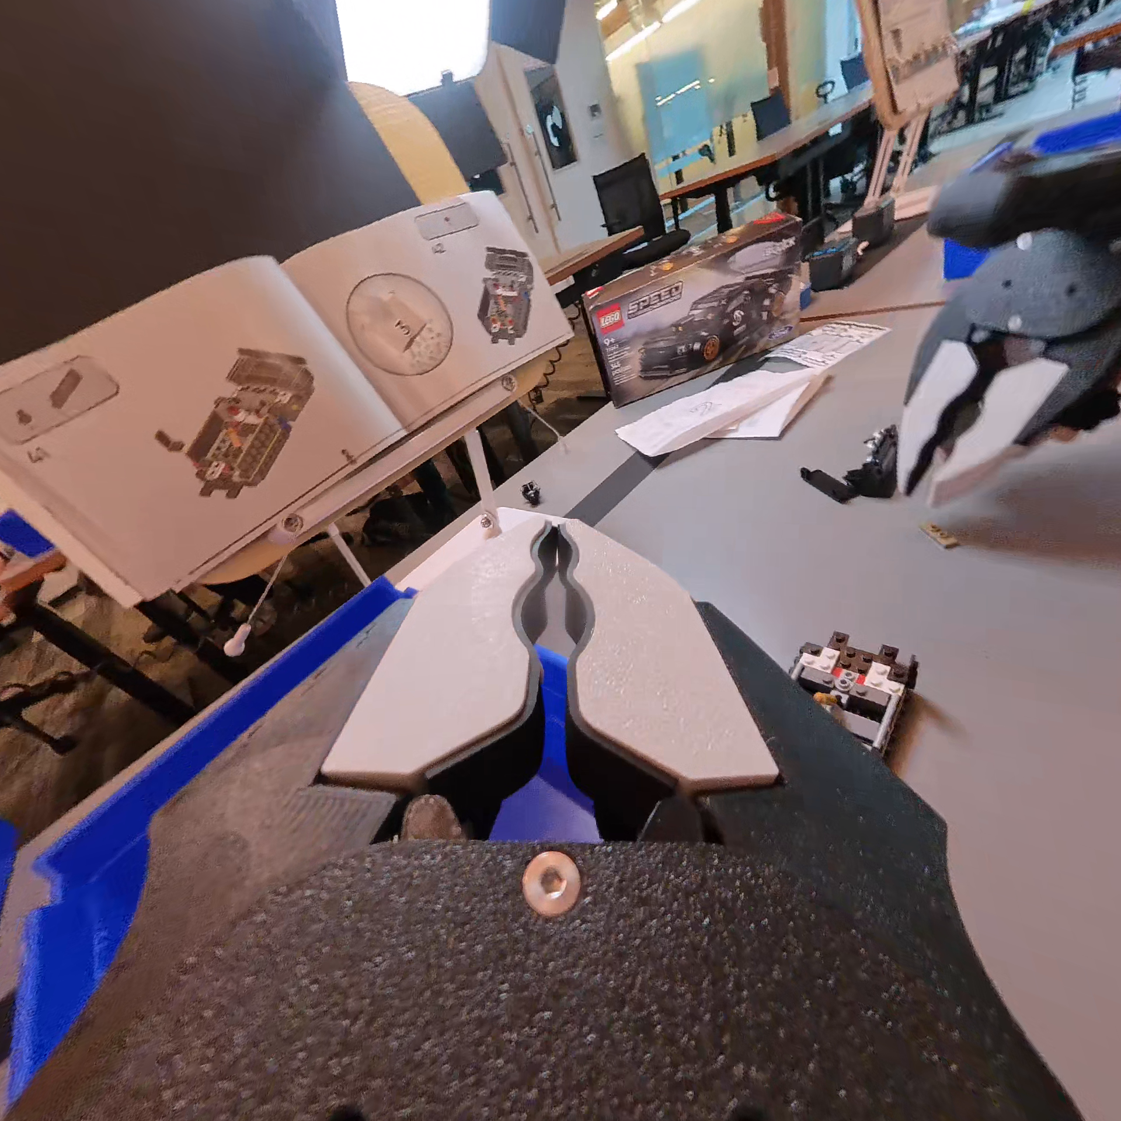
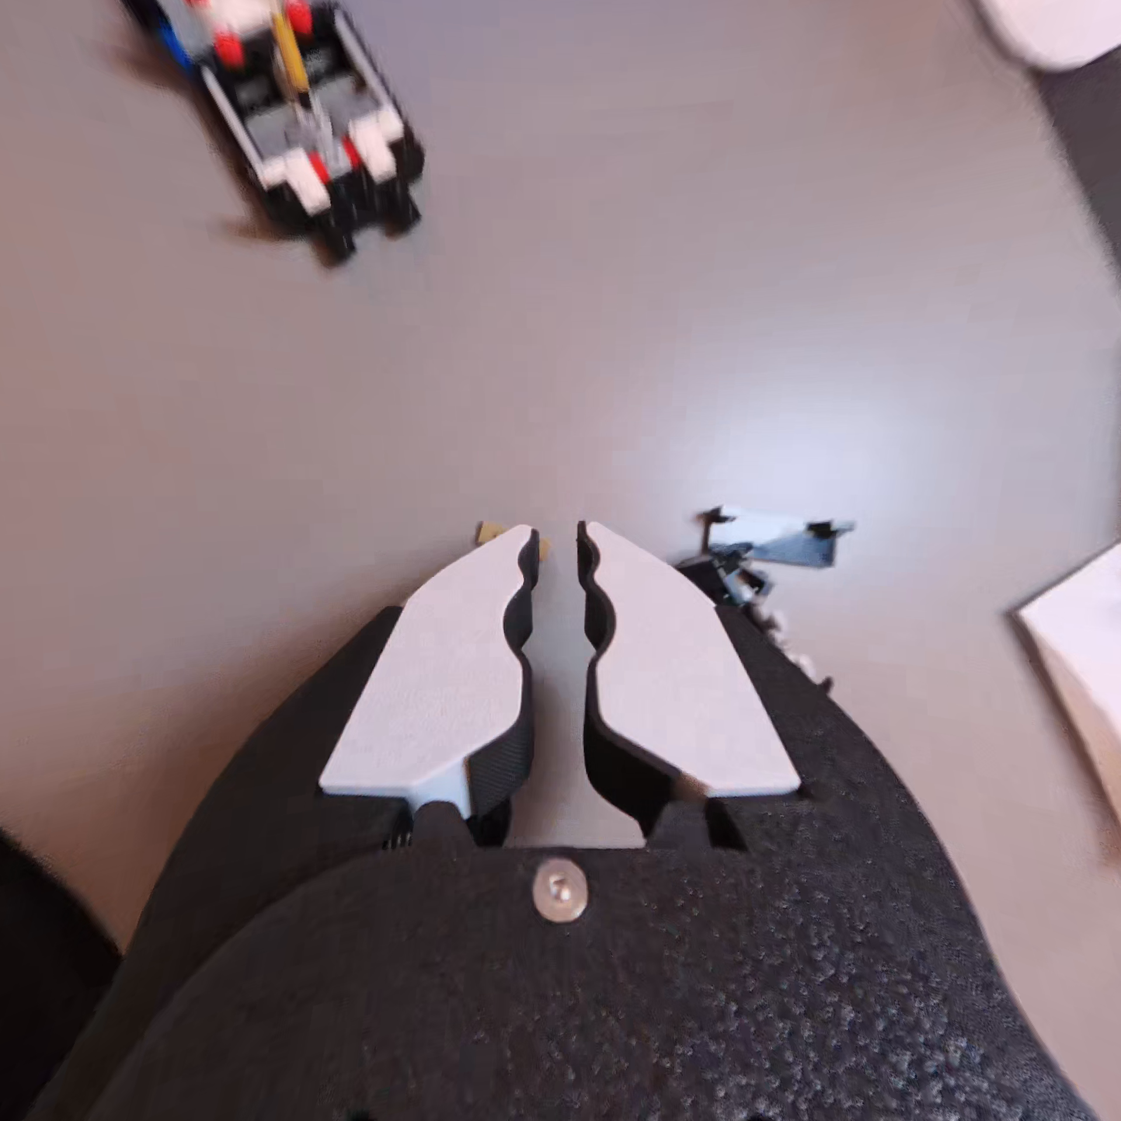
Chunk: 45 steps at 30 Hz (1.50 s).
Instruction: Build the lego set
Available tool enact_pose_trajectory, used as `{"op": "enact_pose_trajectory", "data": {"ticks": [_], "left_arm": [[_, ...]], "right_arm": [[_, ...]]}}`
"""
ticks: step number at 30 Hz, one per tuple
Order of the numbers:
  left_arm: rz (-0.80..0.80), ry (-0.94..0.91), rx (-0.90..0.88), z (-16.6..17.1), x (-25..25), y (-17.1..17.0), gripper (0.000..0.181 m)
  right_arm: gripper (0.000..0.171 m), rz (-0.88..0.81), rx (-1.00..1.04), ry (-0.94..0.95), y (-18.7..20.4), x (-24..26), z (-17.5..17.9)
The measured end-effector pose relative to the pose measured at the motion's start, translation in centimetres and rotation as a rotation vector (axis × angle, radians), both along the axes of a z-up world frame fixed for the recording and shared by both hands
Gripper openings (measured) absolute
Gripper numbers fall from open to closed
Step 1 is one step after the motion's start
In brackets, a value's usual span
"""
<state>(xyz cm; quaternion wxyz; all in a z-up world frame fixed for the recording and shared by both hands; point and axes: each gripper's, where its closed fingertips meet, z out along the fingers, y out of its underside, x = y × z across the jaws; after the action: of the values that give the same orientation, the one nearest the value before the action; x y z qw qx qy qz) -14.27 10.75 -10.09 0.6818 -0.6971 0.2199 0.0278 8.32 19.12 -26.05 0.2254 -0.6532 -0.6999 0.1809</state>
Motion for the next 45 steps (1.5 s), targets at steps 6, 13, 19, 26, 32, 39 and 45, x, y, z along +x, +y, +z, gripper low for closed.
{"op": "enact_pose_trajectory", "data": {"ticks": [6, 13, 19, 26, 32, 39, 45], "left_arm": [[0.069, -0.210, 0.131, 2.2, -4.4, -0.3, 0.000], [0.082, -0.029, 0.290, 4.1, -6.1, -2.1, 0.000], [0.102, -0.023, 0.341, 5.4, -5.9, -2.6, 0.000], [0.079, -0.045, 0.291, 4.4, -5.2, -1.9, 0.000], [0.055, -0.034, 0.259, 3.7, -4.9, -1.7, 0.000], [-0.056, -0.009, 0.189, 3.2, -1.7, -1.7, 0.000], [-0.108, 0.060, 0.134, 1.8, 0.9, -1.3, 0.000]], "right_arm": [[0.016, -0.010, -0.035, -0.077, -0.2, 2.1, -0.7], [0.021, -0.009, -0.052, -0.053, -0.6, 1.2, -1.7], [0.012, -0.208, 0.146, 0.139, 4.2, -1.5, 2.0], [0.024, -0.356, 0.300, -0.174, 6.9, -0.6, -1.4], [0.000, -0.365, 0.300, -0.177, 6.9, -1.0, -1.2], [0.000, -0.261, 0.048, 0.384, 3.7, -4.7, 6.3], [0.000, -0.440, 0.184, 0.381, 7.6, -1.5, 7.8]]}}
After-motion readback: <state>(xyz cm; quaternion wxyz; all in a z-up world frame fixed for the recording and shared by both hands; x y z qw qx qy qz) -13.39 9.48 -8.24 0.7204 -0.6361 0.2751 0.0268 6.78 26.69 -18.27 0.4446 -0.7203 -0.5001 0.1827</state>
